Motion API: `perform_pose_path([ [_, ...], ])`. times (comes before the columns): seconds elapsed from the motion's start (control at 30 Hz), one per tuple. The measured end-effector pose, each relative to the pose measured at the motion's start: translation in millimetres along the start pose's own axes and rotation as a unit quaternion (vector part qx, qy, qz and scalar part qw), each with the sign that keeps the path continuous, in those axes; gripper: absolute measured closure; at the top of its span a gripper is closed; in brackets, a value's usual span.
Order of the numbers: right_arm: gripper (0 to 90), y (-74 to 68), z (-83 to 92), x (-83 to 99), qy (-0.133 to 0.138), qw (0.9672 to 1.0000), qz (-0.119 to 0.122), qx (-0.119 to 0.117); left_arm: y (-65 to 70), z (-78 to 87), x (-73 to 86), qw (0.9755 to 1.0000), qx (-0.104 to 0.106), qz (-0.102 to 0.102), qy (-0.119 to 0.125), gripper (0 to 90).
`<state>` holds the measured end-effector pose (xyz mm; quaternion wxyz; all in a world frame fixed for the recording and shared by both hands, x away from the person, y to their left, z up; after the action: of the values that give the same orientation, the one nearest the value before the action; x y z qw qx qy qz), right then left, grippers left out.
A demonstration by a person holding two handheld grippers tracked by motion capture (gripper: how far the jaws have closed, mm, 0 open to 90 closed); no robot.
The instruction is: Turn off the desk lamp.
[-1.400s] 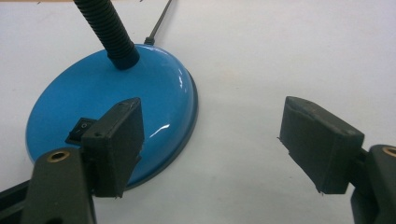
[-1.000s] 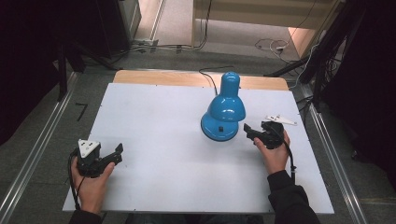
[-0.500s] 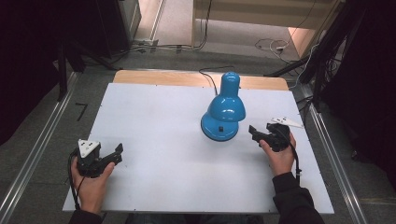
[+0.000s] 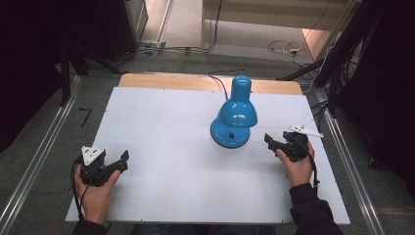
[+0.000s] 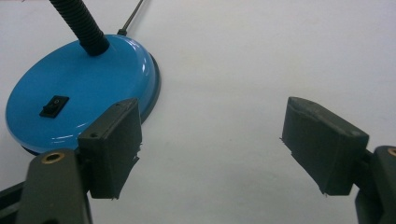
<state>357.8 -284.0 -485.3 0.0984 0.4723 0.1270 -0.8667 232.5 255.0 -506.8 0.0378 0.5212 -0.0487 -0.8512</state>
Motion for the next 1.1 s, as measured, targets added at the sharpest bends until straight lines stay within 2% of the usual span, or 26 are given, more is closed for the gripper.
perform_pose_path([
  [0.53, 18.3, 12.2, 16.0, 8.2, 0.001, 0.9999, 0.006, 0.01, -0.4, 0.3, 0.2, 1.0, -0.001, 0.001, 0.0, 21.7],
  [1.1, 18.2, 19.8, 36.3, 17.0, 0.004, 1.0, 0.002, 0.006, -0.5, 0.5, 0.2, 1.0, -0.001, 0.001, 0.001, 21.8],
])
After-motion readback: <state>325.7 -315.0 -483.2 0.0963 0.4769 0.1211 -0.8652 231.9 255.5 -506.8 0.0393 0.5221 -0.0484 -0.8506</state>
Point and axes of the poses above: each handheld gripper's, and its own axes: z roughly backward along the jaws, x roughly out of its underside, y roughly to its right, the point moved 1 cm from there along -z, roughly forward along the jaws, and after that the axes turned 4 degrees about y, right-handed, at the moved point
